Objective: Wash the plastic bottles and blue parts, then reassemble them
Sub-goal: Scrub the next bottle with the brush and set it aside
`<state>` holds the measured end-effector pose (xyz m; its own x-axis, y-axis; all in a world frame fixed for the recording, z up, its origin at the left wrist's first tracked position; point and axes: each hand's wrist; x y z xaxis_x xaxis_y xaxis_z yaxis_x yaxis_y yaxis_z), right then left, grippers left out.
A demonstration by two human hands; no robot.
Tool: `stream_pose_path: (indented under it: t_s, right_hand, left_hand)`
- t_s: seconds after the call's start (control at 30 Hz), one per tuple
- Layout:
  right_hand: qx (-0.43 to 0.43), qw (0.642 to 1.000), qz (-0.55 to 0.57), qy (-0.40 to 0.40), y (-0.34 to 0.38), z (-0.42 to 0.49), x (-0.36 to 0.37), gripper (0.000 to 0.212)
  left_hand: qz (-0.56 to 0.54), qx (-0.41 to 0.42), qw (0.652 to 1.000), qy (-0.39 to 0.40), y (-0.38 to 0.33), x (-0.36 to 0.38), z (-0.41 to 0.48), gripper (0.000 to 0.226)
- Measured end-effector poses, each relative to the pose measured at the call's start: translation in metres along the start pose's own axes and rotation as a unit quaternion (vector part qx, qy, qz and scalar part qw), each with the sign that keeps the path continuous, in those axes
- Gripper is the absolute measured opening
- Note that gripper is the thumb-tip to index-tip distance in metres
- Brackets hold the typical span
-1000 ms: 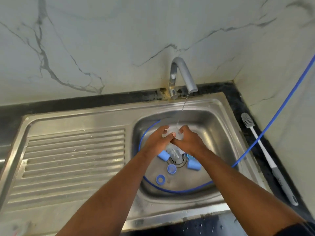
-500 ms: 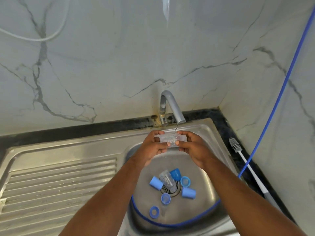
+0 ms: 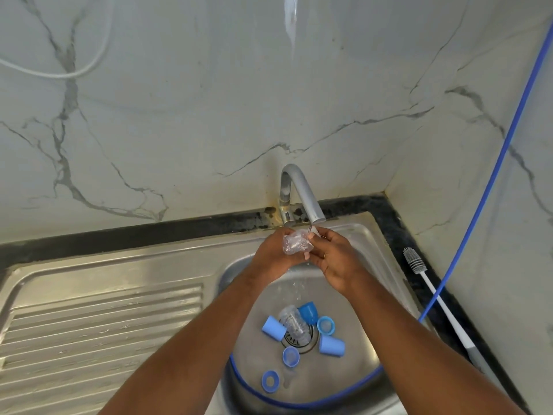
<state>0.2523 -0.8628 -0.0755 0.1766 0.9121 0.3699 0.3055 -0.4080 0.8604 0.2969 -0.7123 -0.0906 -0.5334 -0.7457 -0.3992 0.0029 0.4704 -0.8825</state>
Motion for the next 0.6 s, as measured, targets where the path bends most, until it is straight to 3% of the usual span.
stream_pose_path:
  t_s: [0.13,0.2,0.37,0.6]
  right_hand:
    - [0.004,1.000,-0.021,0.019,0.000,0.001,0.004,0.028]
    - [0.015,0.999,-0.029,0.030,-0.003,-0.001,0.008,0.028]
    - [0.032,0.998,-0.022,0.053,-0.012,-0.008,0.009,0.030]
    - [0.033,0.999,0.001,0.038,-0.008,-0.010,0.003,0.024]
  left_hand:
    - [0.070,0.032,0.997,0.005,0.004,-0.009,-0.015,0.036]
    - [0.069,0.016,0.997,0.014,0.008,-0.009,-0.021,0.044]
    - [-0.112,-0.031,0.993,0.038,0.017,0.002,-0.037,0.044]
    - [-0.176,-0.040,0.983,0.035,0.009,0.012,-0.040,0.039]
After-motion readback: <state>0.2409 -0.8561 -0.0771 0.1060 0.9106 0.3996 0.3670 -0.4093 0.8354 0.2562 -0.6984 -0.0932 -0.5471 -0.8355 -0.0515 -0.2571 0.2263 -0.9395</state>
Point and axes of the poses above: each hand's wrist, its own z-axis towards the middle knuckle, its own x-axis out of the palm, y = z × x, and after that the axes turned 8 degrees about y, right-handed
